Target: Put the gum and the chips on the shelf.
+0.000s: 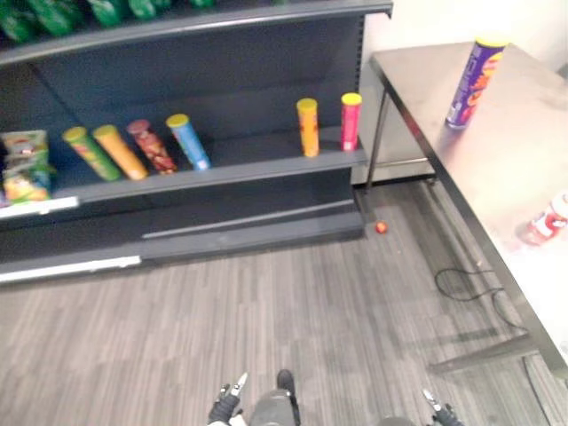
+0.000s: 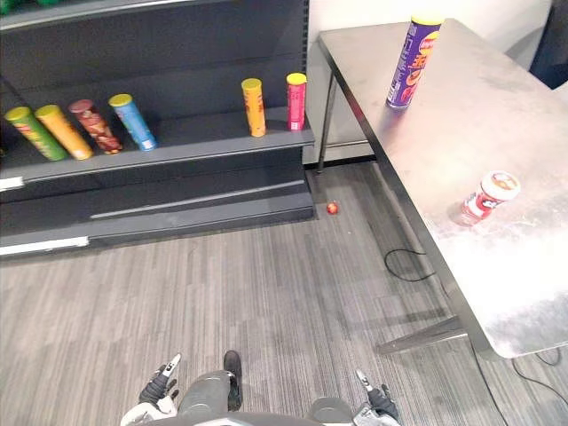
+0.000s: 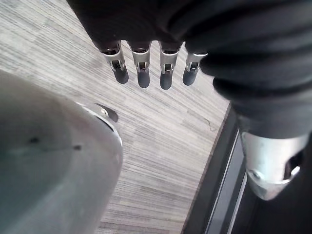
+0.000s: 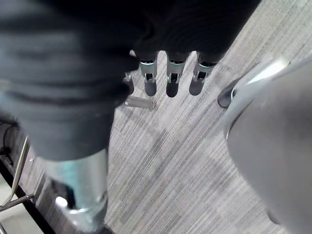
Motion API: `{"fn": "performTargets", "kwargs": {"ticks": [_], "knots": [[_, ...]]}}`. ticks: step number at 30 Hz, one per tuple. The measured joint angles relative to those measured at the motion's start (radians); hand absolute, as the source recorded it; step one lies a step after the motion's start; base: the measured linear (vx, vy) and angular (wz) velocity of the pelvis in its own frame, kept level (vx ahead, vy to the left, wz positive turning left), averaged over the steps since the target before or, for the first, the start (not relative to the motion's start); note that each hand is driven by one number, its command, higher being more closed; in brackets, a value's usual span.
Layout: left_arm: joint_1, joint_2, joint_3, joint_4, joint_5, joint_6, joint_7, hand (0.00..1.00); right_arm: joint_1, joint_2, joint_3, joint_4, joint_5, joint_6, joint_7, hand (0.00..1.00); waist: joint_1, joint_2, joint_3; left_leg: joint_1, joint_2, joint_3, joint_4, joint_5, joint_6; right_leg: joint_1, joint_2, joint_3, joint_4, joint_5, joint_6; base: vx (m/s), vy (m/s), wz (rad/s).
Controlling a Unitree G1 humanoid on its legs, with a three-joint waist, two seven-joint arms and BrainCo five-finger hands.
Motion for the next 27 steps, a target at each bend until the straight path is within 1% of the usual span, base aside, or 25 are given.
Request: {"fn": "performTargets", "kwargs": {"ticks": [1, 2, 3, 4, 6, 7, 9, 10, 11, 12, 13, 14, 15, 16, 17, 18, 19, 20, 21, 22, 24, 25, 27], "knots": [[-0.004, 0.012, -0.016, 0.002, -0.001, 0.001, -0.001, 0.00, -0.002, 0.014, -0.003, 0.013, -0.003, 0.002, 0.000, 0.00, -0.014, -0.023, -0.012, -0.005, -0.025, 0.004, 0.013, -0.022, 0.014, -0.004, -0.009, 0.015, 0.006, 0.014, -0.006, 0.39, 0.250, -0.12], [-0.006, 0.021, -0.034, 0.007, 0.000, 0.001, -0.001, 0.00, -0.002, 0.023, -0.005, 0.019, -0.003, 0.003, -0.001, 0.00, -0.018, -0.034, -0.020, -0.004, -0.039, 0.013, 0.016, -0.039, 0.024, -0.012, -0.022, 0.032, 0.009, 0.041, 0.000, 0.38, 0.251, -0.02], [-0.014, 0.028, -0.050, 0.025, 0.003, 0.003, 0.000, 0.00, -0.007, 0.022, -0.009, 0.028, -0.004, 0.004, 0.000, 0.00, -0.020, -0.035, -0.027, 0.006, -0.050, 0.028, 0.015, -0.054, 0.031, -0.020, -0.028, 0.064, 0.016, 0.082, 0.001, 0.37, 0.272, -0.29], [-0.024, 0.033, -0.065, 0.048, 0.006, 0.005, 0.000, 0.00, -0.009, 0.018, -0.010, 0.032, -0.004, 0.006, 0.000, 0.00, -0.015, -0.034, -0.036, 0.027, -0.054, 0.053, 0.011, -0.056, 0.054, -0.033, -0.034, 0.095, 0.028, 0.123, 0.004, 0.44, 0.301, -0.47], [-0.024, 0.039, -0.072, 0.060, 0.015, 0.011, 0.000, 0.00, -0.016, 0.017, -0.010, 0.031, -0.004, 0.008, 0.000, 0.00, -0.013, -0.036, -0.048, 0.052, -0.059, 0.083, 0.009, -0.054, 0.073, -0.051, -0.043, 0.132, 0.057, 0.166, 0.012, 0.35, 0.197, -0.56], [-0.021, 0.045, -0.090, 0.062, 0.023, 0.013, 0.001, 0.00, -0.020, 0.017, -0.009, 0.031, -0.003, 0.008, 0.000, 0.00, -0.013, -0.033, -0.050, 0.081, -0.062, 0.103, 0.013, -0.056, 0.079, -0.053, -0.047, 0.148, 0.080, 0.202, 0.021, 0.26, 0.115, -0.56], [-0.020, 0.047, -0.118, 0.079, 0.041, 0.013, 0.000, 0.00, -0.018, 0.014, -0.009, 0.030, -0.004, 0.008, 0.003, 0.00, -0.015, -0.021, -0.067, 0.112, -0.063, 0.120, 0.015, -0.064, 0.092, -0.073, -0.045, 0.174, 0.131, 0.248, 0.023, 0.34, 0.125, -0.56], [-0.020, 0.050, -0.135, 0.080, 0.059, 0.014, 0.000, 0.00, -0.018, 0.009, -0.008, 0.027, -0.004, 0.008, 0.008, 0.00, -0.015, -0.015, -0.074, 0.135, -0.065, 0.135, 0.016, -0.073, 0.104, -0.116, -0.039, 0.191, 0.217, 0.280, 0.031, 0.35, 0.112, -0.47], [-0.020, 0.055, -0.143, 0.080, 0.060, 0.015, 0.000, 0.00, -0.017, 0.008, -0.008, 0.027, -0.004, 0.008, 0.011, 0.00, -0.015, -0.012, -0.074, 0.146, -0.065, 0.135, 0.017, -0.075, 0.106, -0.137, -0.036, 0.191, 0.264, 0.295, 0.031, 0.32, 0.077, -0.47], [-0.020, 0.054, -0.154, 0.082, 0.060, 0.024, 0.000, 0.00, -0.016, 0.002, -0.006, 0.027, -0.004, 0.007, 0.012, 0.00, -0.018, -0.003, -0.071, 0.174, -0.061, 0.135, 0.022, -0.078, 0.111, -0.180, -0.021, 0.191, 0.370, 0.351, 0.036, 0.19, 0.020, -0.29], [-0.020, 0.053, -0.160, 0.083, 0.060, 0.025, 0.000, 0.00, -0.014, -0.002, -0.005, 0.026, -0.004, 0.007, 0.012, 0.00, -0.021, 0.004, -0.067, 0.189, -0.054, 0.134, 0.028, -0.084, 0.119, -0.196, -0.012, 0.187, 0.422, 0.383, 0.041, 0.26, -0.018, -0.39], [-0.022, 0.051, -0.192, 0.088, 0.061, 0.027, 0.000, 0.00, -0.003, -0.008, 0.003, 0.009, -0.004, 0.008, 0.012, 0.00, -0.023, 0.028, -0.054, 0.249, -0.036, 0.131, 0.023, -0.107, 0.139, -0.239, 0.023, 0.160, 0.565, 0.387, 0.050, 0.20, -0.051, -0.35], [-0.021, 0.054, -0.198, 0.088, 0.061, 0.029, 0.001, 0.00, -0.003, -0.007, 0.006, 0.001, -0.003, 0.007, 0.013, 0.00, -0.023, 0.030, -0.052, 0.276, -0.032, 0.128, 0.009, -0.118, 0.137, -0.265, 0.033, 0.135, 0.628, 0.351, 0.048, 0.22, -0.102, -0.43], [-0.022, 0.056, -0.214, 0.093, 0.062, 0.032, 0.002, 0.00, -0.002, -0.012, 0.033, -0.013, -0.002, 0.007, 0.012, 0.00, -0.025, 0.033, -0.049, 0.332, -0.028, 0.125, -0.029, -0.139, 0.126, -0.318, 0.050, 0.059, 0.739, 0.253, 0.033, 0.15, -0.109, -0.33], [-0.024, 0.054, -0.224, 0.094, 0.067, 0.032, 0.002, 0.00, -0.003, -0.020, 0.056, -0.029, -0.003, 0.007, 0.012, 0.00, -0.025, 0.035, -0.047, 0.367, -0.026, 0.125, -0.057, -0.146, 0.115, -0.360, 0.050, -0.009, 0.785, 0.178, 0.005, 0.20, -0.158, -0.28], [-0.025, 0.050, -0.226, 0.094, 0.080, 0.032, 0.002, 0.00, -0.004, -0.026, 0.083, -0.043, -0.003, 0.006, 0.013, 0.00, -0.027, 0.036, -0.042, 0.393, -0.022, 0.131, -0.073, -0.147, 0.112, -0.395, 0.048, -0.073, 0.793, 0.119, -0.006, 0.20, -0.201, -0.13], [-0.026, 0.043, -0.217, 0.090, 0.088, 0.031, 0.001, 0.00, -0.008, -0.027, 0.109, -0.071, -0.003, 0.005, 0.011, 0.00, -0.030, 0.035, -0.022, 0.419, -0.005, 0.133, -0.063, -0.148, 0.111, -0.417, 0.040, -0.173, 0.686, 0.066, -0.026, 0.25, -0.279, -0.03], [-0.025, 0.044, -0.211, 0.086, 0.088, 0.031, 0.001, 0.00, -0.008, -0.026, 0.120, -0.077, -0.003, 0.001, 0.011, 0.00, -0.031, 0.030, -0.017, 0.425, -0.001, 0.133, -0.053, -0.152, 0.100, -0.415, 0.036, -0.209, 0.590, 0.071, -0.026, 0.30, -0.333, 0.04], [-0.027, 0.059, -0.193, 0.075, 0.088, 0.030, -0.003, 0.00, -0.002, -0.022, 0.146, -0.077, -0.003, -0.004, 0.010, 0.00, -0.029, -0.007, -0.011, 0.436, -0.015, 0.133, -0.035, -0.168, 0.051, -0.367, 0.022, -0.280, 0.325, 0.139, -0.057, 0.33, -0.318, -0.19], [-0.034, 0.027, -0.186, 0.080, 0.089, 0.031, 0.000, 0.00, -0.032, -0.039, 0.156, -0.068, -0.003, -0.003, 0.009, 0.00, -0.020, 0.039, 0.007, 0.435, 0.030, 0.110, -0.049, -0.195, 0.005, -0.326, 0.082, -0.311, 0.245, 0.138, -0.100, 0.26, -0.230, -0.21], [-0.037, 0.005, -0.190, 0.076, 0.091, 0.029, -0.004, 0.00, -0.062, -0.048, 0.154, -0.070, -0.003, -0.010, 0.003, 0.00, -0.029, 0.065, 0.021, 0.432, 0.028, 0.073, -0.115, -0.190, 0.002, -0.313, 0.115, -0.314, 0.188, 0.157, -0.114, 0.13, -0.120, -0.20], [-0.042, 0.004, -0.190, 0.079, 0.091, 0.029, -0.004, 0.00, -0.075, -0.048, 0.150, -0.057, -0.003, -0.009, 0.000, 0.00, -0.027, 0.063, 0.024, 0.435, 0.019, 0.073, -0.180, -0.173, -0.003, -0.307, 0.125, -0.317, 0.178, 0.158, -0.116, 0.11, -0.129, -0.06], [-0.042, 0.002, -0.184, 0.075, 0.090, 0.029, -0.004, 0.00, -0.080, -0.050, 0.151, -0.031, -0.003, -0.008, -0.001, 0.00, -0.023, 0.059, 0.029, 0.444, 0.014, 0.080, -0.228, -0.130, -0.006, -0.289, 0.140, -0.328, 0.169, 0.157, -0.117, 0.10, -0.099, 0.02]]}}
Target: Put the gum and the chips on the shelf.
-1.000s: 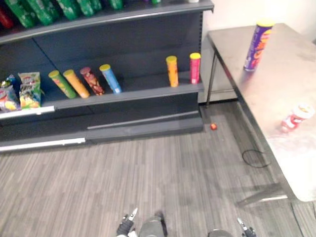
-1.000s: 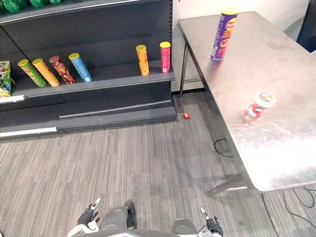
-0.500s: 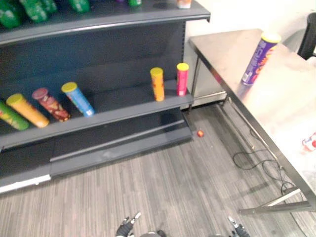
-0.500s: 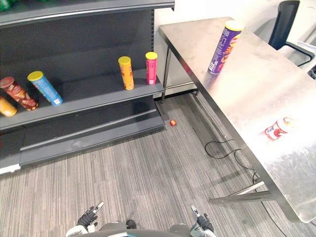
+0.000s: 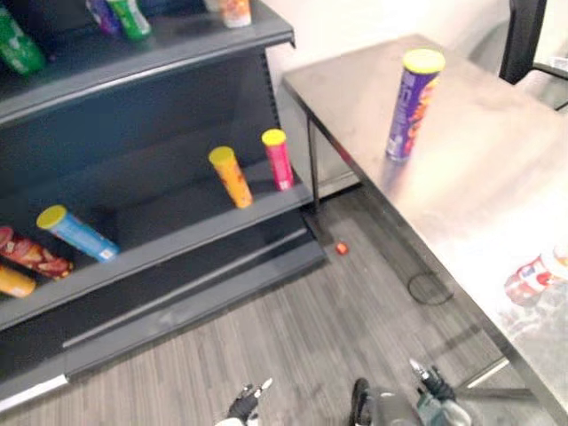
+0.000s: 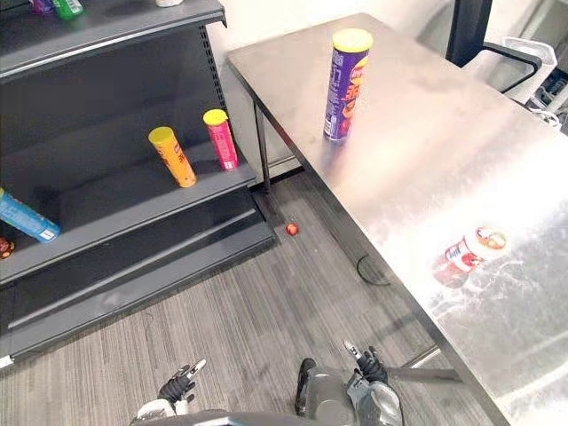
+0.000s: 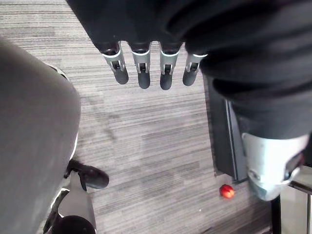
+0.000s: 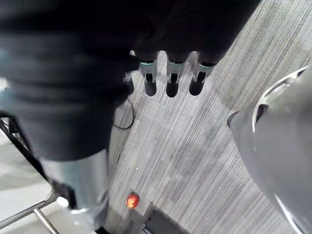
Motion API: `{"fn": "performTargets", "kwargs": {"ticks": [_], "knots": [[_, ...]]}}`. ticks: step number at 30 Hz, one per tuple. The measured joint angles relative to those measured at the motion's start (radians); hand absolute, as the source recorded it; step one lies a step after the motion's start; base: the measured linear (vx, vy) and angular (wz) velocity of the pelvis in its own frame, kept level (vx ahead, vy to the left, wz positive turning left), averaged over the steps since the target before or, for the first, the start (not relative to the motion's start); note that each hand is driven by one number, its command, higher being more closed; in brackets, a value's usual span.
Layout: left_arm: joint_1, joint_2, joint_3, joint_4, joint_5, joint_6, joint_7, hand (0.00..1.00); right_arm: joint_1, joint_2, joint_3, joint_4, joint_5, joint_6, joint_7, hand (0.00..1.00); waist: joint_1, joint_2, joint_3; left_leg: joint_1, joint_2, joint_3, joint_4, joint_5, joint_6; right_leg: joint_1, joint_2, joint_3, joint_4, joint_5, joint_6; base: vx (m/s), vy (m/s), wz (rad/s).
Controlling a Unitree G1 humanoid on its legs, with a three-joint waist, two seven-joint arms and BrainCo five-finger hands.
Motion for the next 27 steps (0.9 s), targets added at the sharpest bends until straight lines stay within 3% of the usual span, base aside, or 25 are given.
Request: {"fn": "performTargets", "kwargs": {"ticks": [4, 11, 13, 14, 15, 16, 17, 18, 19, 23, 27], "knots": [[-0.003, 0.004, 0.009, -0.017, 0.000, 0.000, -0.002, 0.00, -0.002, -0.005, 0.002, 0.007, 0.000, 0.002, 0.000, 0.00, -0.002, -0.018, 0.013, 0.008, -0.005, -0.002, -0.002, 0.012, -0.007, 0.026, 0.001, -0.007, -0.047, 0.006, 0.005, 0.00, -0.017, 0.03], [-0.012, 0.000, 0.021, -0.015, 0.001, 0.006, -0.007, 0.00, 0.029, -0.001, -0.026, 0.030, 0.007, 0.007, 0.001, 0.00, -0.004, -0.012, 0.010, -0.008, 0.012, 0.050, 0.034, -0.031, -0.013, 0.016, -0.022, -0.056, -0.031, -0.018, 0.010, 0.01, 0.041, -0.11], [-0.010, 0.002, 0.028, -0.013, 0.000, 0.007, -0.005, 0.00, 0.035, -0.001, -0.038, 0.029, 0.015, 0.006, 0.002, 0.00, -0.001, -0.009, 0.008, -0.020, 0.035, 0.092, 0.134, -0.060, -0.051, 0.013, -0.016, -0.051, -0.006, -0.053, -0.005, 0.15, -0.050, -0.45], [-0.011, 0.005, 0.039, -0.019, -0.002, 0.007, -0.004, 0.00, 0.044, -0.005, -0.045, 0.041, 0.027, 0.007, 0.001, 0.00, -0.005, -0.016, 0.005, -0.095, 0.060, 0.114, 0.344, -0.049, -0.067, 0.033, -0.011, -0.027, -0.012, -0.058, -0.005, 0.17, -0.095, -0.40], [-0.013, 0.001, 0.044, -0.020, -0.003, 0.006, -0.003, 0.00, 0.055, -0.010, -0.052, 0.041, 0.038, 0.007, 0.002, 0.00, -0.006, -0.011, 0.006, -0.119, 0.082, 0.112, 0.436, -0.040, -0.079, 0.047, 0.000, -0.016, -0.012, -0.057, -0.010, 0.22, -0.144, -0.69], [-0.011, -0.009, 0.070, -0.021, -0.016, 0.005, -0.002, 0.00, 0.071, -0.022, -0.079, 0.041, 0.045, 0.007, 0.001, 0.00, -0.005, 0.013, 0.008, -0.164, 0.125, 0.104, 0.621, 0.002, -0.077, 0.077, 0.027, 0.025, -0.011, -0.063, -0.015, 0.18, -0.099, -0.81], [-0.010, -0.023, 0.090, -0.022, -0.030, 0.004, 0.002, 0.00, 0.077, -0.026, -0.093, 0.042, 0.047, 0.008, 0.001, 0.00, -0.003, 0.017, 0.009, -0.185, 0.147, 0.104, 0.703, 0.044, -0.070, 0.093, 0.041, 0.056, -0.012, -0.065, -0.017, 0.28, -0.058, -1.43], [0.002, -0.030, 0.123, -0.026, -0.050, 0.003, 0.003, 0.00, 0.087, -0.026, -0.124, 0.041, 0.048, 0.007, 0.001, 0.00, 0.000, 0.023, 0.009, -0.229, 0.171, 0.092, 0.843, 0.169, -0.043, 0.117, 0.063, 0.123, -0.017, -0.070, -0.026, 0.29, 0.036, -1.74], [0.003, -0.038, 0.133, -0.026, -0.054, 0.003, 0.003, 0.00, 0.090, -0.028, -0.169, 0.042, 0.049, 0.007, -0.001, 0.00, -0.003, 0.030, 0.005, -0.267, 0.166, 0.068, 0.929, 0.137, -0.040, 0.137, 0.074, 0.188, -0.028, -0.070, -0.026, 0.35, 0.081, -1.72], [0.016, -0.039, 0.161, -0.044, -0.064, 0.000, 0.003, 0.00, 0.135, -0.025, -0.308, 0.065, 0.078, 0.011, -0.018, 0.00, -0.002, 0.017, 0.005, -0.333, 0.129, 0.041, 0.857, 0.007, -0.013, 0.224, 0.074, 0.344, -0.094, -0.062, -0.014, 0.25, 0.123, -1.27], [0.024, -0.036, 0.168, -0.058, -0.073, -0.006, 0.004, 0.00, 0.126, -0.020, -0.377, 0.076, 0.077, 0.020, -0.030, 0.00, -0.003, 0.007, 0.005, -0.340, 0.090, -0.118, 0.430, 0.001, 0.009, 0.242, 0.058, 0.526, -0.136, -0.076, 0.012, 0.20, 0.285, -1.28]]}}
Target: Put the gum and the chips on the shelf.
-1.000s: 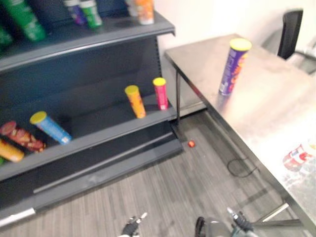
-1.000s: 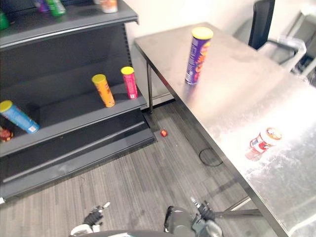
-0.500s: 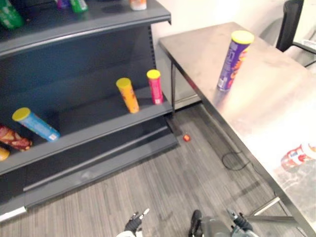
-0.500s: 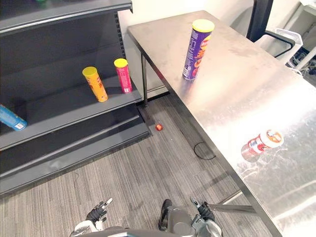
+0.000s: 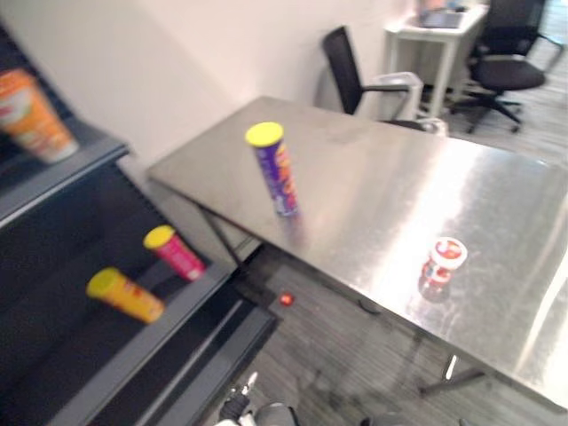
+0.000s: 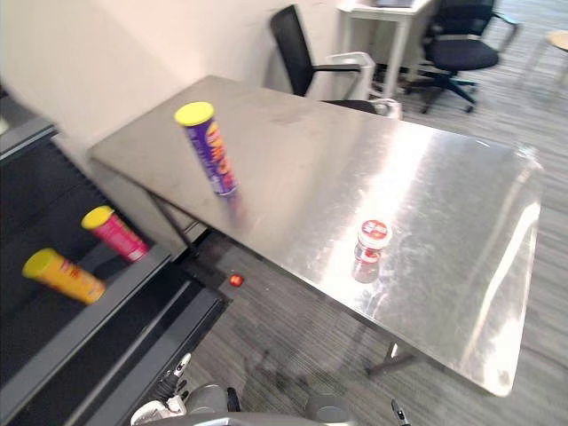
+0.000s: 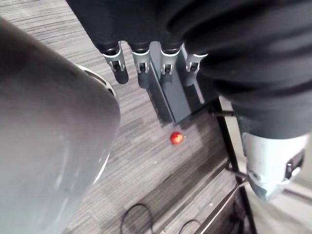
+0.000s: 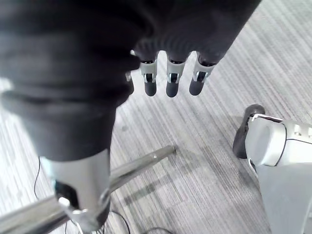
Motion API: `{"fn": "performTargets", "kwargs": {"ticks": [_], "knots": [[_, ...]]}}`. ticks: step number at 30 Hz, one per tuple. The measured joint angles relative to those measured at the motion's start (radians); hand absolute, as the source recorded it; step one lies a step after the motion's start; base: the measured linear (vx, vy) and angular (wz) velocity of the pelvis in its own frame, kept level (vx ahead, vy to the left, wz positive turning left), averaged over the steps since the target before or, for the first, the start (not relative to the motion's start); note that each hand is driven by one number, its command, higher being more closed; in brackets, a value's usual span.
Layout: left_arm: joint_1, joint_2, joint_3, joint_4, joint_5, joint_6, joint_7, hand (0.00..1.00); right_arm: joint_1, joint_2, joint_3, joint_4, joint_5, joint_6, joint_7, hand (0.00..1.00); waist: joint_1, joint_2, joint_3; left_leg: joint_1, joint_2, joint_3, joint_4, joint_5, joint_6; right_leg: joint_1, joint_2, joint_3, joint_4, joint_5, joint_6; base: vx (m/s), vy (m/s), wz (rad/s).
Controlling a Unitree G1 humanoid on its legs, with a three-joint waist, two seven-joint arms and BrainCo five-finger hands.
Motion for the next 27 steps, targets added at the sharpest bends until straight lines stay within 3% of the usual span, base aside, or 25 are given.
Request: {"fn": "performTargets", "kwargs": {"ticks": [2, 3, 4, 5, 8, 10, 11, 14, 17, 23, 26, 27], "knots": [[0.002, 0.000, 0.003, 0.003, 0.004, 0.000, 0.000, 0.00, 0.008, -0.001, -0.020, 0.000, -0.001, 0.004, -0.001, 0.00, -0.002, -0.003, -0.003, 0.015, -0.039, -0.112, -0.178, 0.032, -0.004, -0.004, -0.030, 0.068, 0.005, -0.024, 0.042, 0.23, 0.380, -1.01], [0.014, -0.012, 0.012, 0.003, 0.003, -0.001, 0.000, 0.00, 0.019, -0.005, -0.033, 0.000, -0.001, 0.005, -0.001, 0.00, -0.001, 0.011, -0.011, 0.038, -0.040, -0.147, -0.260, 0.067, -0.007, -0.005, -0.035, 0.099, 0.020, -0.044, 0.077, 0.25, 0.440, -0.73], [0.018, -0.019, 0.023, 0.004, -0.001, 0.000, 0.000, 0.00, 0.023, -0.004, -0.048, 0.003, -0.001, 0.007, -0.001, 0.00, -0.002, 0.024, -0.024, 0.047, -0.039, -0.141, -0.265, 0.118, -0.083, 0.000, -0.042, 0.116, 0.038, -0.062, 0.104, 0.31, 0.492, -0.91], [0.023, 0.002, 0.024, 0.004, 0.003, 0.001, 0.000, 0.00, 0.023, 0.030, -0.052, 0.005, -0.001, 0.013, 0.003, 0.00, 0.000, -0.018, -0.040, 0.071, -0.071, -0.083, -0.263, 0.103, -0.054, -0.004, -0.086, 0.092, 0.052, -0.051, 0.124, 0.26, 0.382, -0.70], [0.024, 0.031, 0.015, 0.039, 0.031, 0.001, -0.001, 0.00, 0.022, 0.081, -0.059, 0.005, -0.001, 0.019, 0.005, 0.00, -0.001, -0.054, -0.077, 0.096, -0.118, -0.013, -0.257, 0.062, -0.017, 0.001, -0.156, 0.077, 0.005, 0.001, 0.149, 0.19, 0.308, -0.65], [0.012, 0.042, -0.025, 0.061, 0.044, 0.002, 0.000, 0.00, 0.010, 0.084, -0.058, 0.005, -0.001, 0.019, 0.005, 0.00, 0.000, -0.056, -0.085, 0.124, -0.132, 0.043, -0.270, 0.048, 0.007, -0.007, -0.173, 0.103, -0.016, 0.061, 0.157, 0.14, 0.322, -0.74], [0.012, 0.042, -0.046, 0.067, 0.058, 0.002, 0.000, 0.00, 0.000, 0.084, -0.057, 0.004, -0.001, 0.019, 0.005, 0.00, -0.001, -0.041, -0.089, 0.141, -0.134, 0.080, -0.290, 0.044, 0.014, -0.029, -0.176, 0.102, -0.013, 0.100, 0.163, 0.08, 0.264, -0.79], [0.011, 0.048, -0.080, 0.071, 0.076, 0.002, 0.000, 0.00, -0.008, 0.084, -0.046, 0.006, -0.002, 0.020, 0.005, 0.00, 0.000, -0.026, -0.091, 0.161, -0.132, 0.130, -0.317, 0.046, 0.021, -0.079, -0.175, 0.034, 0.033, 0.137, 0.156, 0.03, 0.122, -0.56], [0.007, 0.052, -0.120, 0.070, 0.076, 0.002, 0.001, 0.00, 0.002, 0.081, -0.016, 0.008, -0.003, 0.021, 0.003, 0.00, -0.002, -0.022, -0.089, 0.183, -0.149, 0.137, -0.340, 0.054, 0.034, -0.095, -0.211, -0.174, 0.067, 0.139, 0.152, 0.01, 0.052, -0.19], [-0.004, 0.052, -0.131, 0.073, 0.076, 0.008, 0.001, 0.00, -0.013, 0.059, -0.017, 0.028, -0.003, 0.021, 0.005, 0.00, 0.003, -0.019, -0.087, 0.196, -0.155, 0.114, -0.409, 0.105, 0.029, -0.054, -0.216, -0.233, -0.029, 0.139, 0.153, -0.04, -0.040, 0.09], [-0.006, 0.056, -0.114, 0.071, 0.076, 0.009, 0.000, 0.00, -0.037, 0.033, -0.081, 0.043, -0.023, 0.027, 0.001, 0.00, 0.005, -0.035, -0.084, 0.204, -0.162, 0.127, -0.485, 0.157, 0.019, -0.032, -0.219, -0.267, -0.143, 0.139, 0.154, -0.11, -0.102, -0.19], [-0.006, 0.056, -0.096, 0.070, 0.077, 0.009, 0.000, 0.00, -0.045, 0.015, -0.118, 0.043, -0.041, 0.028, -0.001, 0.00, 0.007, -0.048, -0.077, 0.216, -0.165, 0.140, -0.520, 0.180, 0.015, -0.024, -0.219, -0.278, -0.180, 0.137, 0.169, -0.11, -0.113, -0.23]]}}
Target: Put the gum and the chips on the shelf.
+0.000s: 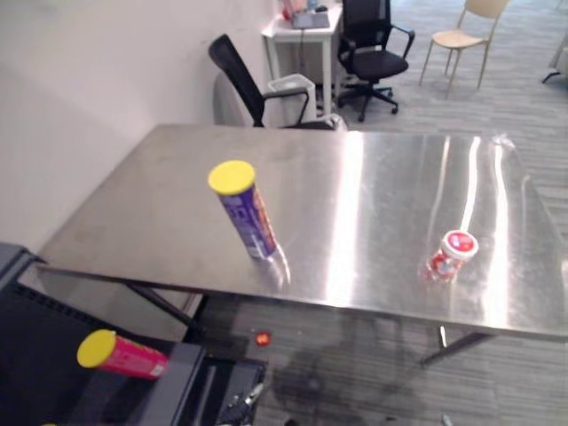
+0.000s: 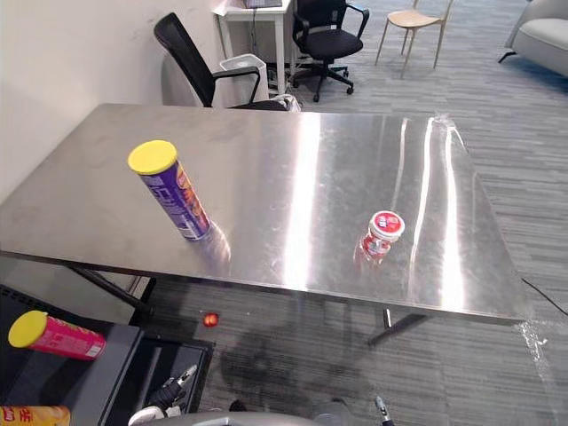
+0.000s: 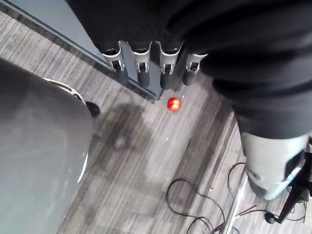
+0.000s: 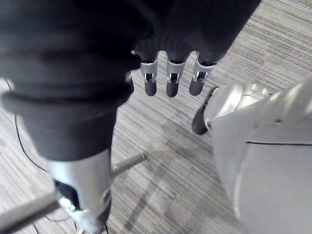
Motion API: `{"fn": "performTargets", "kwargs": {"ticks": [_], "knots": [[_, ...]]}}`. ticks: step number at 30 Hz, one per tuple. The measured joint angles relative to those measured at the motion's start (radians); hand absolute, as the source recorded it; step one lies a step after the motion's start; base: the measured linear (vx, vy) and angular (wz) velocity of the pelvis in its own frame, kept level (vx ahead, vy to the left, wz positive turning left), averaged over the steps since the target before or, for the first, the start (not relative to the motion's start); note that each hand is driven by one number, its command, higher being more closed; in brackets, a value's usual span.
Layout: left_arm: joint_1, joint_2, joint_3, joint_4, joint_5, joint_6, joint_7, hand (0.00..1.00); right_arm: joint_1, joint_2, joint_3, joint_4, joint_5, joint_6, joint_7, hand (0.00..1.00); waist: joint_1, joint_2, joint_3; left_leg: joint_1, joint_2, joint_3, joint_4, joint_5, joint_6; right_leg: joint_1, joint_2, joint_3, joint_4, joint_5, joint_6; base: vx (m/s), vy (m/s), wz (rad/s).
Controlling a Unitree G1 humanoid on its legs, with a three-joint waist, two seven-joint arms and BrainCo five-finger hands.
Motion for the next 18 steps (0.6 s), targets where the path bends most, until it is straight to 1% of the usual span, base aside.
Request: {"fn": "performTargets", "kwargs": {"ticks": [1, 2, 3, 4, 6, 8, 10, 12, 15, 16, 18], "knots": [[0.001, -0.004, 0.005, 0.003, 0.010, 0.003, 0.000, 0.00, -0.005, -0.028, -0.050, -0.001, -0.003, 0.000, -0.004, 0.00, -0.005, 0.006, 0.000, 0.017, 0.004, -0.001, -0.038, 0.024, -0.005, 0.003, 0.009, -0.004, -0.013, 0.006, 0.010, -0.13, -0.124, -0.19], [0.002, -0.007, 0.007, 0.003, 0.016, 0.004, -0.001, 0.00, -0.004, -0.044, -0.076, -0.001, -0.008, 0.000, -0.007, 0.00, -0.006, 0.012, 0.001, 0.027, 0.007, 0.000, -0.054, 0.032, -0.005, 0.004, 0.014, -0.004, -0.015, 0.004, 0.007, -0.11, -0.104, -0.03], [0.003, -0.009, 0.008, 0.001, 0.032, 0.008, -0.003, 0.00, 0.002, -0.079, -0.139, -0.002, -0.032, 0.001, -0.013, 0.00, -0.005, 0.016, -0.002, 0.035, 0.013, -0.003, -0.063, 0.038, -0.010, 0.010, 0.021, -0.007, -0.018, -0.001, -0.001, -0.07, -0.071, 0.01], [0.004, -0.008, 0.010, 0.000, 0.036, 0.009, -0.004, 0.00, 0.003, -0.107, -0.177, -0.003, -0.038, 0.001, -0.014, 0.00, -0.005, 0.016, -0.002, 0.039, 0.017, -0.005, -0.063, 0.037, -0.013, 0.018, 0.024, -0.009, -0.024, -0.001, -0.001, -0.05, -0.051, 0.03], [0.005, -0.008, 0.022, -0.001, 0.037, 0.010, -0.008, 0.00, -0.002, -0.161, -0.259, -0.010, -0.040, 0.001, -0.015, 0.00, -0.005, 0.013, -0.004, 0.041, 0.020, -0.006, -0.063, 0.035, -0.017, 0.024, 0.027, -0.010, -0.032, 0.000, 0.001, -0.01, -0.015, 0.01], [0.014, -0.006, 0.043, -0.007, 0.038, 0.011, -0.014, 0.00, -0.018, -0.230, -0.358, -0.007, -0.042, 0.000, -0.016, 0.00, -0.008, 0.005, -0.009, 0.039, 0.019, -0.003, -0.063, 0.031, -0.021, 0.024, 0.027, -0.008, -0.038, 0.003, 0.004, 0.00, 0.000, 0.00], [0.022, 0.000, 0.045, -0.011, 0.038, 0.011, -0.015, 0.00, -0.036, -0.269, -0.405, 0.000, -0.047, 0.000, -0.018, 0.00, -0.014, -0.003, -0.020, 0.028, 0.018, 0.000, -0.063, 0.027, -0.023, 0.019, 0.027, -0.006, -0.054, 0.017, 0.011, 0.04, 0.008, -0.03], [0.029, 0.005, 0.048, -0.011, 0.038, 0.011, -0.016, 0.00, -0.071, -0.306, -0.448, 0.009, -0.072, 0.000, -0.026, 0.00, -0.032, -0.011, -0.025, 0.024, 0.016, 0.003, -0.063, 0.028, -0.020, 0.022, 0.028, -0.002, -0.066, 0.032, 0.012, 0.08, 0.004, -0.05], [0.030, 0.005, 0.048, -0.010, 0.043, 0.011, -0.016, 0.00, -0.100, -0.351, -0.450, 0.006, -0.070, 0.000, -0.046, 0.00, -0.038, -0.013, -0.028, 0.026, 0.015, 0.006, -0.063, 0.021, -0.016, 0.021, 0.030, 0.010, -0.064, 0.033, 0.011, 0.10, 0.007, -0.09], [0.032, 0.005, 0.049, -0.009, 0.043, 0.011, -0.015, 0.00, -0.119, -0.367, -0.439, -0.045, -0.070, 0.000, -0.064, 0.00, -0.051, -0.013, -0.028, 0.027, 0.014, 0.007, -0.063, 0.016, -0.015, 0.020, 0.030, 0.017, -0.061, 0.034, 0.010, 0.08, 0.006, -0.09], [0.037, 0.001, 0.057, -0.011, 0.043, 0.011, -0.014, 0.00, -0.122, -0.367, -0.363, -0.225, -0.070, -0.003, -0.100, 0.00, -0.057, -0.010, -0.030, 0.034, 0.014, 0.014, -0.062, 0.009, -0.016, 0.015, 0.030, 0.028, -0.055, 0.035, 0.008, 0.05, 0.007, -0.16]]}}
